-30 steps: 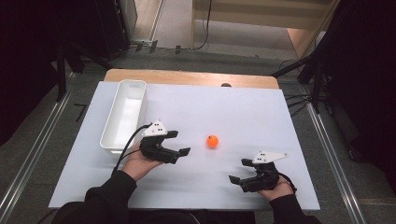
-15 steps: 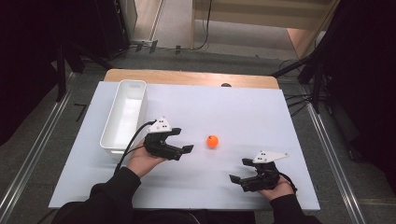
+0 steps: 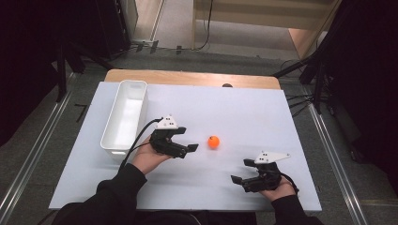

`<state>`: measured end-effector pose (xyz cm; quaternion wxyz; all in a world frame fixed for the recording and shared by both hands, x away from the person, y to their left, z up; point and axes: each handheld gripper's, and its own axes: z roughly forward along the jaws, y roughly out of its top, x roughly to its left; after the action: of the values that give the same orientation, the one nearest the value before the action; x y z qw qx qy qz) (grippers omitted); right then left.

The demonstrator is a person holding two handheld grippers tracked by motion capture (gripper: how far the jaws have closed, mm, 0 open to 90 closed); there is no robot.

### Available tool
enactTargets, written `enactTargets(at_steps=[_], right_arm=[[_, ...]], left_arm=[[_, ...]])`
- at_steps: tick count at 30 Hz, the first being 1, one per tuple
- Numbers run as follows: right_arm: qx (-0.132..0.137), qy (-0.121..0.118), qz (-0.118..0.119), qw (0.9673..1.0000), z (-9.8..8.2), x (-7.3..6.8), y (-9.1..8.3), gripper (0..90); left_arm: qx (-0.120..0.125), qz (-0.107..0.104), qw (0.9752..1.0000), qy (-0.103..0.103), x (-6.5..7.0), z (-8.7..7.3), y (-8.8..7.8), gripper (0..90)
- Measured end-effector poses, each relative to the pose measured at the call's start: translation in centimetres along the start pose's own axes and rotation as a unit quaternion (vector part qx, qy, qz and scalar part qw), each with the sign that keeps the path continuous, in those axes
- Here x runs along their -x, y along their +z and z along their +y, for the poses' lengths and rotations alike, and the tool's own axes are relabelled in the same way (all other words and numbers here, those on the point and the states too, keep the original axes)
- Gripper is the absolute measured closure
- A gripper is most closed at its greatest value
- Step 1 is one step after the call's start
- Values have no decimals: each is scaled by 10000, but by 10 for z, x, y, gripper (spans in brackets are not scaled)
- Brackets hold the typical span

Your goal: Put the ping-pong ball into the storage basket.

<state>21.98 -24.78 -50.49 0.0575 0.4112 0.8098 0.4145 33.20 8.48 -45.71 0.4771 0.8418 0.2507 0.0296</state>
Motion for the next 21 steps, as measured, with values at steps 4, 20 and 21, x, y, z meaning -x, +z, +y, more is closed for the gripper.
enactTargets(at_steps=[4,20,21], right_arm=[[-66,5,-32,10000,-1,1,1,119],[-10,68,0,10000,-1,2,-1,119],[-8,68,13,10000,-1,2,-1,119]], left_arm=[[-12,37,10000,41,-1,2,4,168],[-66,87,9999,70,-5,11,17,165],[-52,83,9999,58,-4,11,18,165]])
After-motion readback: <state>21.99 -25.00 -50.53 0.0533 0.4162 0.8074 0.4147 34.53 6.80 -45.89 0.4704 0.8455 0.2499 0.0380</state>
